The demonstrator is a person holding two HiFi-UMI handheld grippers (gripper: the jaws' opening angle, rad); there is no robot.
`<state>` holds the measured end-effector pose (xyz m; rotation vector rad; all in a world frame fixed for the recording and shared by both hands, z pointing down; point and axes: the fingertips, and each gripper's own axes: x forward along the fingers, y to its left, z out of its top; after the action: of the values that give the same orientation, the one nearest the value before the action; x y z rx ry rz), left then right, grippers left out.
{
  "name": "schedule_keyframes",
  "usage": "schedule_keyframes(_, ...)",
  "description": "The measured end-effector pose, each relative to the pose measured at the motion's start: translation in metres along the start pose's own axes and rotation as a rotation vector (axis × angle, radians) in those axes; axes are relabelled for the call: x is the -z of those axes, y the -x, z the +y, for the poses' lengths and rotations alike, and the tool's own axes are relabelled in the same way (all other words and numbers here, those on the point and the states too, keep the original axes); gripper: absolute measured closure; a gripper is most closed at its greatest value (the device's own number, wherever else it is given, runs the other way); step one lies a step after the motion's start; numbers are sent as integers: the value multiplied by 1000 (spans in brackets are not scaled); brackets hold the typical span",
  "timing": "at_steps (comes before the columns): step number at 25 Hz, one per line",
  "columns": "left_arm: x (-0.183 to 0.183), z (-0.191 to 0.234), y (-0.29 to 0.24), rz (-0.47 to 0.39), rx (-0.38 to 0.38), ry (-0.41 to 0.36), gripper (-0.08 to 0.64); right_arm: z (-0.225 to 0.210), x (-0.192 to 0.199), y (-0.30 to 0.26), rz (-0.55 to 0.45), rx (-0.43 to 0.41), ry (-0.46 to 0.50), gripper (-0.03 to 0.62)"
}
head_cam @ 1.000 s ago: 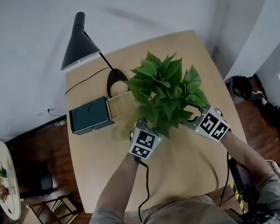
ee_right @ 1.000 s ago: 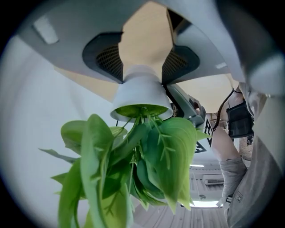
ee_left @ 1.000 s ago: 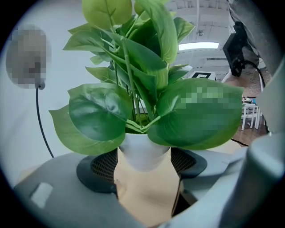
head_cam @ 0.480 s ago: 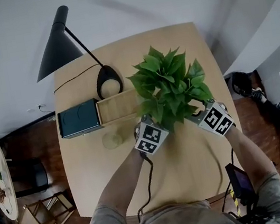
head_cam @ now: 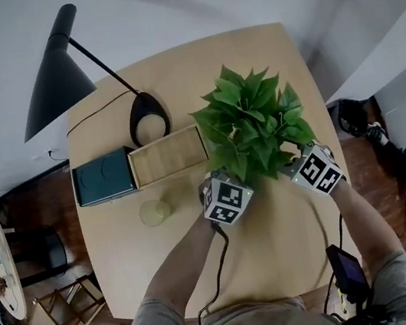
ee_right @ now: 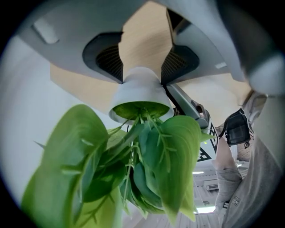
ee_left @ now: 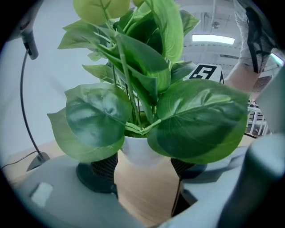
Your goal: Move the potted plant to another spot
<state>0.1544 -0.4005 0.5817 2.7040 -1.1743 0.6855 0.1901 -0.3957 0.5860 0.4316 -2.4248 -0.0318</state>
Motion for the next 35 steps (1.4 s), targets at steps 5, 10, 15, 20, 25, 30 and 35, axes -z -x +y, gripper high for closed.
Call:
schedule_keyframes(5,13,-2,-15,12,0,32,192,-4,17,-7,23,-13,1,324)
schedule_keyframes(10,23,-4,-25,20,-3,49,192,-6,29,-13,39,-24,-5,330)
schedule_keyframes(15,30,-6,-32,29,-8,66,192,-6,39,-18,60,-30,-3,333)
schedule_keyframes(20,36,-3,-31,18,-13,57,196,-3,43,-26,54,-26,-33,347)
schedule_keyframes(25,42,-3,-31,16,-4,68,199,-1,47,-32,53,-24,-54,350)
schedule_keyframes(30,41,-1,-31,22,-4,65,198,-1,47,-32,56,-23,-52,350)
schedule_keyframes(35,42,1,-22,23,-5,60,196,5,39,-34,58,-19,-44,349)
